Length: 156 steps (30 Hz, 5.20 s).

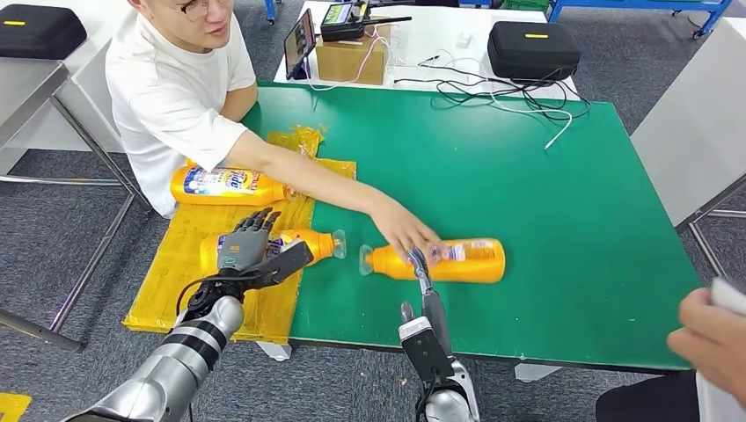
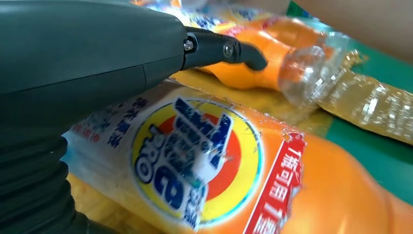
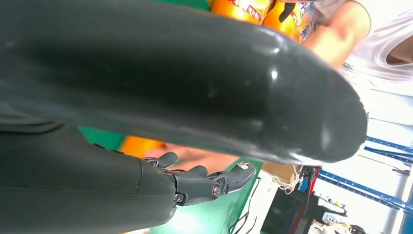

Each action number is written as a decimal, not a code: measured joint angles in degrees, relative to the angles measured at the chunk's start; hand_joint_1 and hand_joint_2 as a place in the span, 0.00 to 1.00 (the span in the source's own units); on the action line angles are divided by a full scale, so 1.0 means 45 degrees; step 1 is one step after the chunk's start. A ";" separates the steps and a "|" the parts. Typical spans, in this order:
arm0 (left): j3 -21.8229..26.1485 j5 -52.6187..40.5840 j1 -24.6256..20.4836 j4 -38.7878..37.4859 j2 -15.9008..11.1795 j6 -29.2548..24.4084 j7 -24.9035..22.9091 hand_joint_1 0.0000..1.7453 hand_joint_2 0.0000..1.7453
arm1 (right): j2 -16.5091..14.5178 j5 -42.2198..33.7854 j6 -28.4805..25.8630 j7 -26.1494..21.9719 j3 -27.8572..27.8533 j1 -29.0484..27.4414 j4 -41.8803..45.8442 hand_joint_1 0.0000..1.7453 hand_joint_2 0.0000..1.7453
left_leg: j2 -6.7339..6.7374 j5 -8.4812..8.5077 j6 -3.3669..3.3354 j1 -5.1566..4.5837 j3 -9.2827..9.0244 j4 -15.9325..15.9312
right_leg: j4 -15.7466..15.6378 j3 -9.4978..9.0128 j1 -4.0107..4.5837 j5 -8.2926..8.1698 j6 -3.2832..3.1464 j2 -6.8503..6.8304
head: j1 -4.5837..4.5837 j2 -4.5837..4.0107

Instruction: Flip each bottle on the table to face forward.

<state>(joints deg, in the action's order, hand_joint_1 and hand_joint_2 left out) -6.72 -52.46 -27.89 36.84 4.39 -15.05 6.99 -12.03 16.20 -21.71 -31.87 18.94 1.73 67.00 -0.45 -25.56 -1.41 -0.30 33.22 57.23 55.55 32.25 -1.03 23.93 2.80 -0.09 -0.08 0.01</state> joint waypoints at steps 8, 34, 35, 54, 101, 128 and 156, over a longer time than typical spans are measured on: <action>-0.0036 0.3951 0.0760 0.1522 0.0034 0.1202 0.1571 0.00 1.00 | -0.0011 -0.0101 -0.0165 -0.0075 -0.0070 -0.0012 -0.0107 0.00 0.00 | 0.0017 -0.0001 0.0000 -0.0001 -0.0005 0.0001 | -0.0001 0.0001 -0.0001 0.0001 -0.0001 0.0005 | 0.0002 -0.0001; -0.0288 1.2840 0.5714 1.1810 0.1250 -0.2405 0.5580 0.00 1.00 | 0.0421 1.0669 -0.3960 0.0409 -0.1042 -0.0104 0.0000 0.00 1.00 | 0.0028 -0.0004 0.0001 -0.0002 0.0121 0.0006 | -0.0003 0.0135 0.0000 0.0000 -0.0001 0.0007 | 0.0002 -0.0001; -0.0297 1.2873 0.5874 1.2003 0.1277 -0.2405 0.5553 0.00 1.00 | 0.0475 1.1227 -0.3966 0.0661 -0.1351 -0.0114 0.0165 0.00 1.00 | 0.0027 -0.0005 0.0000 -0.0002 0.0121 0.0007 | -0.0003 0.0135 -0.0001 0.0000 -0.0001 0.0006 | 0.0002 -0.0002; -0.0586 1.3368 0.6894 1.2903 0.1698 -0.1451 0.4017 0.00 1.00 | 0.2658 1.2036 -0.1728 0.5997 -0.0985 0.0809 0.0190 0.00 1.00 | 0.0033 -0.0006 -0.0002 -0.0004 0.0123 0.0007 | -0.0004 0.0133 0.0000 -0.0003 0.0003 0.0007 | 0.0001 -0.0002; -0.2015 1.3395 0.6478 1.1370 0.1773 -0.1242 0.3851 0.00 0.00 | 0.2310 0.3445 -0.0822 0.1440 0.0563 0.2600 -0.2644 1.00 1.00 | 0.0064 -0.0028 0.0003 0.0018 -0.0011 0.0004 | -0.0002 0.0018 0.0022 0.0000 0.0000 0.0078 | 0.0000 -0.0001; -0.5239 1.7841 0.6933 1.1972 0.0772 0.2391 0.3304 0.00 1.00 | 0.0861 0.2059 -0.1497 -0.0652 0.1814 0.0539 0.1324 1.00 1.00 | 0.0058 -0.0027 0.0004 0.0008 0.0101 0.0002 | -0.0001 0.0127 0.0009 0.0003 -0.0002 0.0066 | 0.0000 -0.0002; -0.4471 1.8692 0.7026 1.1481 0.0618 0.2955 0.4454 1.00 1.00 | 0.0851 0.0701 0.0792 0.0107 0.4538 0.1592 -0.0398 0.00 0.00 | 0.0059 -0.0027 0.0004 0.0006 0.0110 0.0003 | -0.0002 0.0141 0.0007 0.0004 -0.0002 0.0066 | 0.0000 -0.0001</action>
<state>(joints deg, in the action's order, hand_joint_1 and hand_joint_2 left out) -26.84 31.65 3.73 88.50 7.17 -1.75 27.04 -8.20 19.35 -18.15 -31.39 39.36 8.89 65.20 -0.19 -25.68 -1.39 -0.27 33.71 57.24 55.54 32.88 -1.00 23.95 2.79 0.21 -0.08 0.01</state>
